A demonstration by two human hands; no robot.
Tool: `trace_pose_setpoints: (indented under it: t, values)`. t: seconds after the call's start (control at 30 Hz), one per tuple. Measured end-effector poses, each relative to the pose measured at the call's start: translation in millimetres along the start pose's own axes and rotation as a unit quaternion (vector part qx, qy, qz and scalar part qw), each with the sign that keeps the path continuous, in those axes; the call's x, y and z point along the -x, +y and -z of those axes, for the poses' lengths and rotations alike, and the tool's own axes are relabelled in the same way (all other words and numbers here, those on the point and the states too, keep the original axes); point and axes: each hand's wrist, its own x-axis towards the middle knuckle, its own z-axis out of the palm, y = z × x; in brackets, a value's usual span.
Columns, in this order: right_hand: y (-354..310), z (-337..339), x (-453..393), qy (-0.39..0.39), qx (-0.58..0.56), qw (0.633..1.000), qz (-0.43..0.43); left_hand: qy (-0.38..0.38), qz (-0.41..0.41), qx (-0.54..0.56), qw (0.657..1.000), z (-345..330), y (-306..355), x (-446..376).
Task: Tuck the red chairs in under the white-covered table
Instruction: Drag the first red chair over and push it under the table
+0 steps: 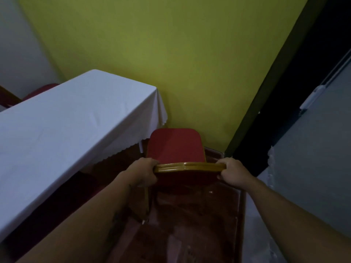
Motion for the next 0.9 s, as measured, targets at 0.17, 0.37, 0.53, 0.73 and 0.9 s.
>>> trace_pose_setpoints:
  t: [0.17, 0.37, 0.53, 0.73, 0.9]
  values:
    - [15.5, -39.0, 27.7, 0.184, -0.328, 0.918, -0.128, -0.017, 0.04, -0.03, 0.999, -7.7, 0.0, -8.7]
    - [-35.3, -56.2, 35.7, 0.139, -0.737, 0.634, -0.191, -0.034, 0.039, -0.05, 0.997, -5.6, 4.0, -9.9]
    - [-84.7, -79.7, 39.1, 0.048, -0.738, 0.644, -0.196, -0.032, 0.024, -0.086, 0.996, -8.0, 13.1, 3.4]
    - [-88.1, -84.1, 32.9, 0.163, -0.666, 0.686, -0.242, -0.033, 0.004, -0.085, 0.996, -13.1, 16.2, 13.3]
    - [-83.3, -60.3, 24.6, 0.129, -0.649, 0.717, -0.218, -0.021, -0.017, -0.049, 0.998, -14.1, 25.4, 7.7]
